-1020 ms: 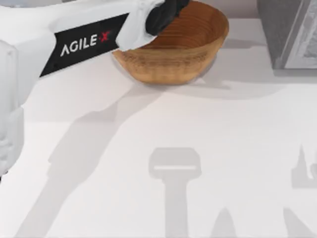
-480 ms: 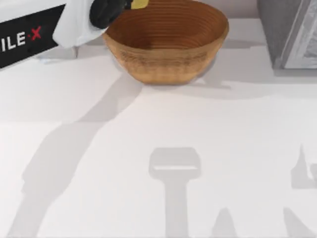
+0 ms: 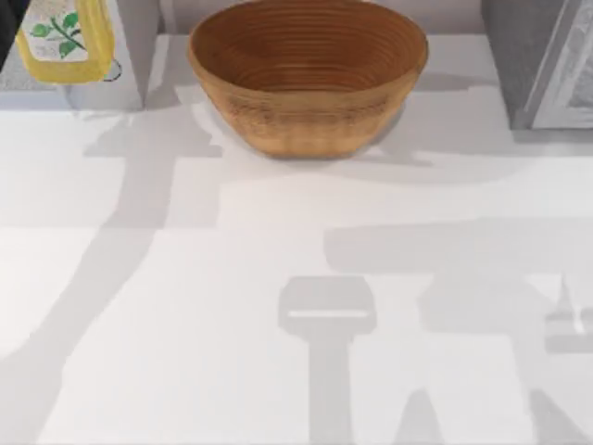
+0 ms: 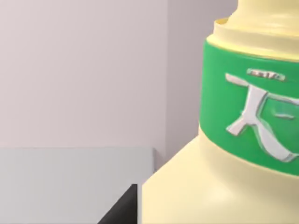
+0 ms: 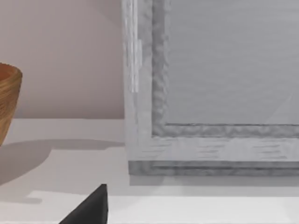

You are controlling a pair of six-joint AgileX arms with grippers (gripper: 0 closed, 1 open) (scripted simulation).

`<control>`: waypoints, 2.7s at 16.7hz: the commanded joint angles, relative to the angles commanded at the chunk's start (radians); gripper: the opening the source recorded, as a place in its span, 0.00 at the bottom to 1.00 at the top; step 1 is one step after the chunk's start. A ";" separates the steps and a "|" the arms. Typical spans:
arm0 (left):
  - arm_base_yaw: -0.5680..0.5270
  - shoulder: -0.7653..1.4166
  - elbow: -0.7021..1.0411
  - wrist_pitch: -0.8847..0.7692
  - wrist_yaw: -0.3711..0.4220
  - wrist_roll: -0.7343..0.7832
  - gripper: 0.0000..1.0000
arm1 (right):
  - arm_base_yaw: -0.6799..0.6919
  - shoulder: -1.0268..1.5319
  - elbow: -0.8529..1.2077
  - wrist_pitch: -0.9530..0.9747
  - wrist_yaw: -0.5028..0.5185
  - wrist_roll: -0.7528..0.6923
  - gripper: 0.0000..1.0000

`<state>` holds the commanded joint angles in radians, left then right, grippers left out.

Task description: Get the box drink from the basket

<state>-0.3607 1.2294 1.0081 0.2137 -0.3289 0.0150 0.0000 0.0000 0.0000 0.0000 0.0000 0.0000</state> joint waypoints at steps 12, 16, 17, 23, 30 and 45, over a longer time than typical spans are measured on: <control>0.314 -1.083 -0.875 -0.178 0.280 -0.012 0.00 | 0.000 0.000 0.000 0.000 0.000 0.000 1.00; 0.358 -1.221 -1.000 -0.211 0.325 -0.015 0.00 | 0.000 0.000 0.000 0.000 0.000 0.000 1.00; 0.361 -1.229 -1.008 -0.214 0.329 -0.015 0.00 | 0.000 0.000 0.000 0.000 0.000 0.000 1.00; 0.358 -1.225 -1.007 -0.213 0.327 -0.013 0.00 | 0.000 0.000 0.000 0.000 0.000 0.000 1.00; 0.192 -0.978 -0.866 0.062 0.087 0.041 0.00 | 0.000 0.000 0.000 0.000 0.000 0.000 1.00; -0.263 0.061 -0.564 1.004 -0.726 0.246 0.00 | 0.000 0.000 0.000 0.000 0.000 0.000 1.00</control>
<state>-0.6232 1.2907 0.4444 1.2182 -1.0546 0.2612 0.0000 0.0000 0.0000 0.0000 0.0000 0.0000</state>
